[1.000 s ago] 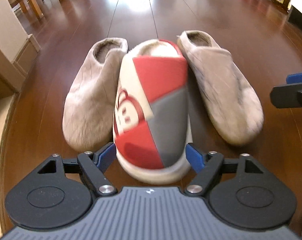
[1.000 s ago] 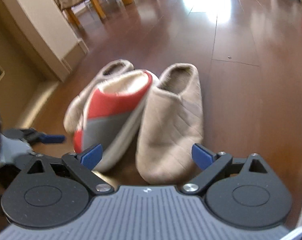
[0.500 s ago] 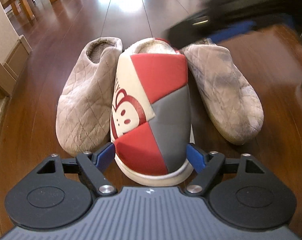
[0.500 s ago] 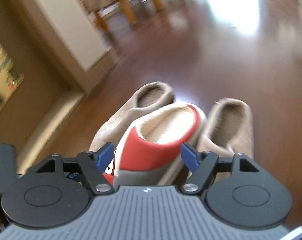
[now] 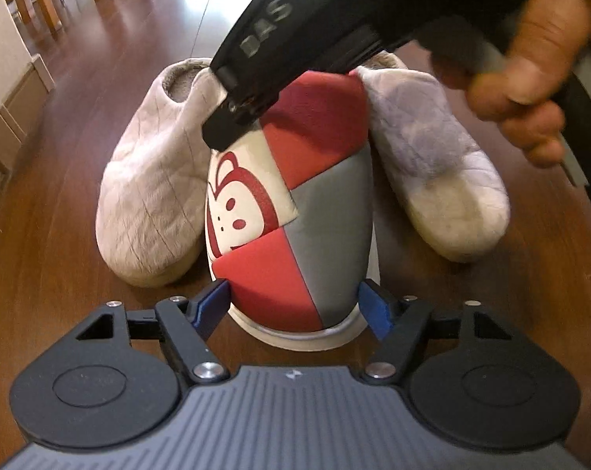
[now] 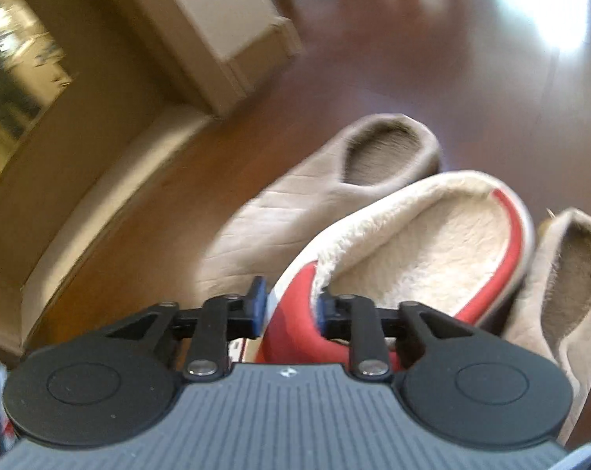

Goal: Organize scattered shoes
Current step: 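Grasp the second monkey-print slipper with the right tool and place it beside its mate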

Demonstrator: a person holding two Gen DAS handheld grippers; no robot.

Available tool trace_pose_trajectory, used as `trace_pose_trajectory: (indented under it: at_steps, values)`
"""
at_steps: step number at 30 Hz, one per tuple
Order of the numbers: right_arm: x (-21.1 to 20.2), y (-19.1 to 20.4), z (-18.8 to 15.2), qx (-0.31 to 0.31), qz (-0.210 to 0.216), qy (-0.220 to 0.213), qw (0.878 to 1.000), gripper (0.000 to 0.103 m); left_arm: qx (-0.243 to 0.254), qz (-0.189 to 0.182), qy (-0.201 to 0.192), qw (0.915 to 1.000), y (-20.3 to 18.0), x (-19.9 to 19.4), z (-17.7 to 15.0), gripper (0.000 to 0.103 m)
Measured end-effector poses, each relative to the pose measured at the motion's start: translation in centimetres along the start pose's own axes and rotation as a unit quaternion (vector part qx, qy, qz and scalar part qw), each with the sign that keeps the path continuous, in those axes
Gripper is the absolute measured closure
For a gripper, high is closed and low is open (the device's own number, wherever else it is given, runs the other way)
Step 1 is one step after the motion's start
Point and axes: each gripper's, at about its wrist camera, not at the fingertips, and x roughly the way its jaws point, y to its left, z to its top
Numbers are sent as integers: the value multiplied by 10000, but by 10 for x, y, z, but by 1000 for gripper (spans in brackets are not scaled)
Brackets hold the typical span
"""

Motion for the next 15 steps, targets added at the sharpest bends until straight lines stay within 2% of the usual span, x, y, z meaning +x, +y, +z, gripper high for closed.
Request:
trace_pose_trajectory:
  at_steps: [4, 7, 9, 11, 13, 15]
  values:
    - [-58, 23, -13, -494, 13, -510, 9975, 85, 370, -130, -263, 9989, -19, -29, 1, 42]
    - [-116, 28, -24, -742, -65, -751, 9944, 86, 832, -643, -576, 9928, -52, -60, 7, 42]
    - [-150, 23, -33, -766, -140, -766, 9940, 86, 1206, -1119, -687, 9840, -84, -72, 11, 42]
    - [-190, 13, -53, -821, -264, -657, 9941, 86, 1439, -1396, -650, 9775, -105, -72, 10, 42]
    - [-222, -5, -76, -788, -380, -335, 9956, 86, 1841, -1837, -508, 9642, -141, -66, 7, 42]
    - [-238, -22, -93, -735, -438, -40, 9963, 86, 2339, -2211, -342, 9462, -180, -57, 1, 41]
